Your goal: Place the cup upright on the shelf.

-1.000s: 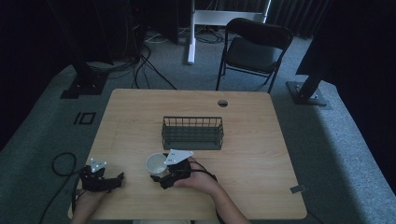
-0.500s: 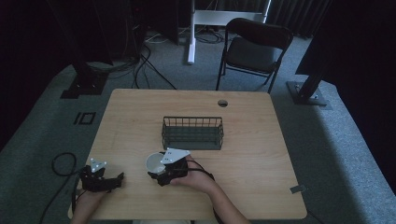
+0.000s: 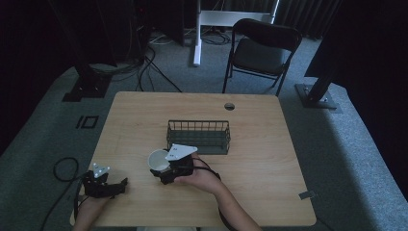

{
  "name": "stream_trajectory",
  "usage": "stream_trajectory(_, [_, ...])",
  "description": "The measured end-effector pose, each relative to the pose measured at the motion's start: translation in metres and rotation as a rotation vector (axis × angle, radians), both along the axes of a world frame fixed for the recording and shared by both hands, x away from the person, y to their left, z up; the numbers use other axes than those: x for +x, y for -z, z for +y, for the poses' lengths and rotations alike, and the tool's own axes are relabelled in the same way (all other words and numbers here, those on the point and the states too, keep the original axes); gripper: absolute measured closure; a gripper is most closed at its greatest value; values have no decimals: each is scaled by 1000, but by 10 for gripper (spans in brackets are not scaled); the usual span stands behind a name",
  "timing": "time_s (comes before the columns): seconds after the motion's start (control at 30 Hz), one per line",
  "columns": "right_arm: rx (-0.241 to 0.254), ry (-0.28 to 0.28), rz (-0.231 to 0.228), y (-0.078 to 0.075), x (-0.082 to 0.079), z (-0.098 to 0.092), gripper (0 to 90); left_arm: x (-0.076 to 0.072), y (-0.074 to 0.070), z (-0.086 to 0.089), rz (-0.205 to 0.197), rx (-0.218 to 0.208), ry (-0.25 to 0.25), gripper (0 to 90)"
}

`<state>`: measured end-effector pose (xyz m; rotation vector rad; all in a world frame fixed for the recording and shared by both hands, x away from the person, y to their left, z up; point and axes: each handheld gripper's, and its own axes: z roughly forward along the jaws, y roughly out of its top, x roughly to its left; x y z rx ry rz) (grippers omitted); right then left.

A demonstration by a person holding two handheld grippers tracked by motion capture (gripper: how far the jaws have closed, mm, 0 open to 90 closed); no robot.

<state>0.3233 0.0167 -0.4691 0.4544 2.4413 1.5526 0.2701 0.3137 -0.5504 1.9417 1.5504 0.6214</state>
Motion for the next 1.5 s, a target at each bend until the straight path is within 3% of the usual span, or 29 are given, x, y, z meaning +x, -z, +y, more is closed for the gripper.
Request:
stream_trajectory(0.37, [44,15,-14,-25,8,5,197,0,0,0,0,1,0,1])
stream_trajectory(0.7, [68,45,-54,-54,18,8,197,0,0,0,1,1,1,1])
stream_trajectory(1.07, [98,162,-83,-67,30,3,197,0,0,0,0,0,0,1])
stream_trajectory(1.5, [94,387,-114,-81,56,-23,198,0,0,0,-1,0,0,1])
